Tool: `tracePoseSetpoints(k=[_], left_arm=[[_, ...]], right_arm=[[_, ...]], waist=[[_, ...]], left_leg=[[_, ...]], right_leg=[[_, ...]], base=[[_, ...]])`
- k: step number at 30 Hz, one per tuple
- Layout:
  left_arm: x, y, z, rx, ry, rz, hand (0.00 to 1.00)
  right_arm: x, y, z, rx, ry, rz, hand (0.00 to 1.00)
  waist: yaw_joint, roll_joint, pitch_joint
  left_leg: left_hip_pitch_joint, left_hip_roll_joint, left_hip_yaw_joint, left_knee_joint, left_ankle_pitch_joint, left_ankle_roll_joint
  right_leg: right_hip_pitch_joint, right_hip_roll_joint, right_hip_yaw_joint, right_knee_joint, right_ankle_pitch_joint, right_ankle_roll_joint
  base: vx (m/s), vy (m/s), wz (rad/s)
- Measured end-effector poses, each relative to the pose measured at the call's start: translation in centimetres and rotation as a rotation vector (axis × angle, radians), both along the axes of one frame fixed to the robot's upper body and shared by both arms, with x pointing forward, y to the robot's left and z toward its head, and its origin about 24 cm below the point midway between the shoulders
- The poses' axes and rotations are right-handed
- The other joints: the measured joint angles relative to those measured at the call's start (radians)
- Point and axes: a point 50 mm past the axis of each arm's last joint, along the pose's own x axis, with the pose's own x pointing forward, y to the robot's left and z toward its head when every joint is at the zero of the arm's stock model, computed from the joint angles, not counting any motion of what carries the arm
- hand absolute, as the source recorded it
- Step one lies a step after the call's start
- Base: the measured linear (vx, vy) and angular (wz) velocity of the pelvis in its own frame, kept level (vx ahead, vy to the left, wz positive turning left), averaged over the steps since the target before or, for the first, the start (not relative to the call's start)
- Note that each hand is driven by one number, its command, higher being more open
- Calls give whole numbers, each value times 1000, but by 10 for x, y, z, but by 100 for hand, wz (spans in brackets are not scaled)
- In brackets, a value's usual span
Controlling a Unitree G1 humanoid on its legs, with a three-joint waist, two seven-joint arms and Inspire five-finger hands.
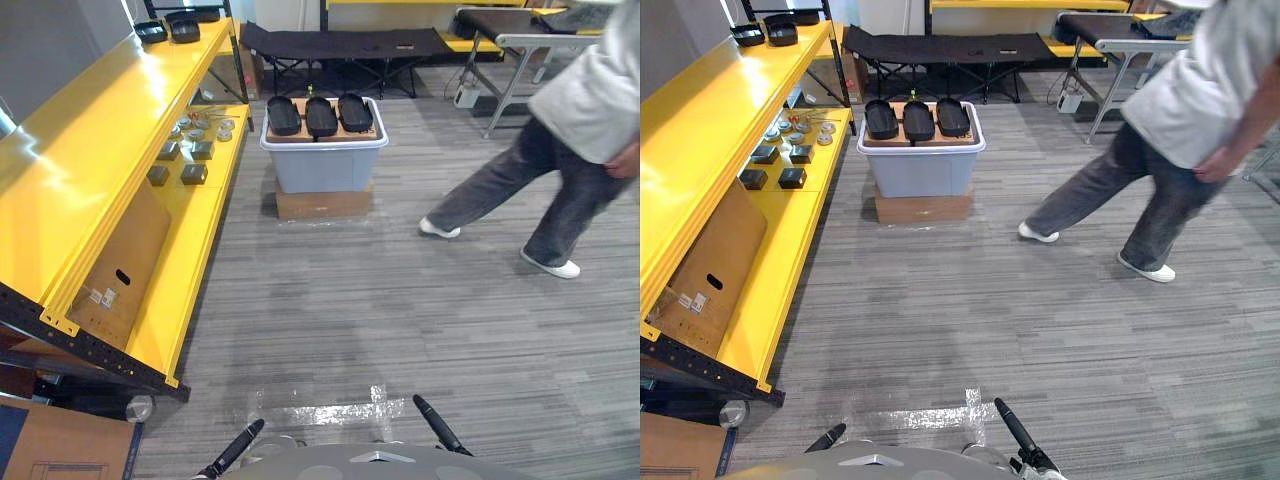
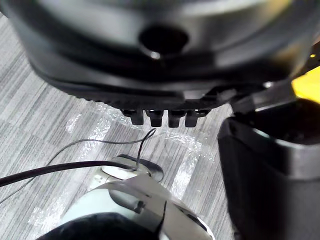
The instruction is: Walk over and take three plastic housings, then place them on the shelf
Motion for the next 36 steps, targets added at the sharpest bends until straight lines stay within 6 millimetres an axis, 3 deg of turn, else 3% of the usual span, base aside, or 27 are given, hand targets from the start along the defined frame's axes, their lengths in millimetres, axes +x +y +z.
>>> tracePoseSetpoints(k=[6, 10, 14, 16, 20, 24, 25, 27, 28, 29, 30, 31, 33, 35, 36], left_arm=[[18, 3, 3, 18, -109, 25, 100], [45, 2, 11, 26, -218, -6, 100], [66, -12, 16, -4, -321, -22, 100], [69, -17, 17, -39, -352, 35, 100], [71, -19, 18, -68, -400, 134, 100], [65, -19, 17, -59, -388, 124, 100], [65, -18, 18, -47, -386, 96, 100], [70, -16, 19, -36, -397, 36, 100], [75, -19, 21, -35, -410, 1, 100], [79, -19, 24, -34, -433, -10, 100], [82, -19, 25, -32, -442, -11, 100], [82, -14, 26, -6, -437, -2, 100], [79, -9, 25, 14, -419, 4, 100], [83, -9, 26, 21, -426, 2, 100], [83, -9, 27, 21, -428, -2, 100]], right_arm=[[9, 4, 1, -9, -49, -12, 100], [43, 13, 10, -23, -187, 48, 100], [80, 15, 24, -46, -336, 56, 100], [88, 15, 27, -56, -369, 66, 100], [87, 13, 28, -75, -386, 55, 100], [78, 16, 24, -78, -353, 20, 100], [77, 18, 24, -77, -346, 2, 100], [77, 19, 24, -66, -353, -57, 100], [80, 17, 25, -67, -367, -102, 100], [85, 16, 27, -64, -386, -135, 100], [86, 17, 27, -58, -391, -151, 100], [89, 13, 31, -78, -424, -176, 100], [83, 10, 29, -93, -415, -193, 100], [65, 8, 25, -106, -379, -204, 100], [61, 10, 23, -104, -367, -203, 100]], waist=[[-1, -14, -1], [-3, -31, 8], [-4, -27, 10], [-3, -28, 10], [-4, -27, 11], [-3, -30, 15], [-3, -33, 20], [-5, -46, 32], [-3, -39, 39], [-3, -37, 63], [-6, -37, 81], [-14, -49, 114], [-27, -55, 115], [-30, -57, 116], [-30, -57, 117]], left_leg=[[80, -20, 1, -111, 53, 13], [84, -27, -1, -132, 66, 14], [83, -35, 4, -153, 80, 14], [86, -35, 8, -153, 80, 14], [86, -35, 7, -153, 80, 14], [96, -36, 12, -154, 79, 14], [97, -36, 17, -155, 72, 14], [71, -41, 27, -129, 40, 41], [34, -36, 47, -88, 23, 55], [17, -34, 60, -53, 9, 72], [22, -35, 61, -35, 1, 81], [34, -31, 56, -2, -21, 84], [36, -26, 33, 10, -25, 77], [40, -10, -3, 11, -30, 70], [44, -7, -10, 10, -31, 67]], right_leg=[[38, -3, -3, -32, 5, 10], [35, -9, -10, -32, 6, 14], [21, -15, -6, -31, 12, 23], [22, -15, 0, -31, 12, 23], [23, -15, -1, -31, 12, 23], [26, -17, 3, -22, 11, 24], [14, -23, 3, 5, -3, 32], [-64, -57, 3, 147, -53, 57], [-172, -90, 5, 320, -62, 59], [-285, -136, 6, 531, -40, 49], [-334, -159, 6, 629, -29, 39], [-376, -172, 6, 711, -54, 12], [-373, -141, 13, 618, -77, 30], [-351, -53, 53, 332, -56, 49], [-347, -34, 56, 254, -39, 65]], base=[[54, 34, 1], [-17, 19, 5], [-55, 24, -2], [-46, 7, -5], [-20, -2, 0], [-28, -2, -4], [-76, 17, -7], [-80, 47, -8], [-75, 98, -20], [-70, 110, -22], [-34, 118, -14], [11, 93, 3], [121, 90, 28], [272, 21, 45], [287, -26, 33]])
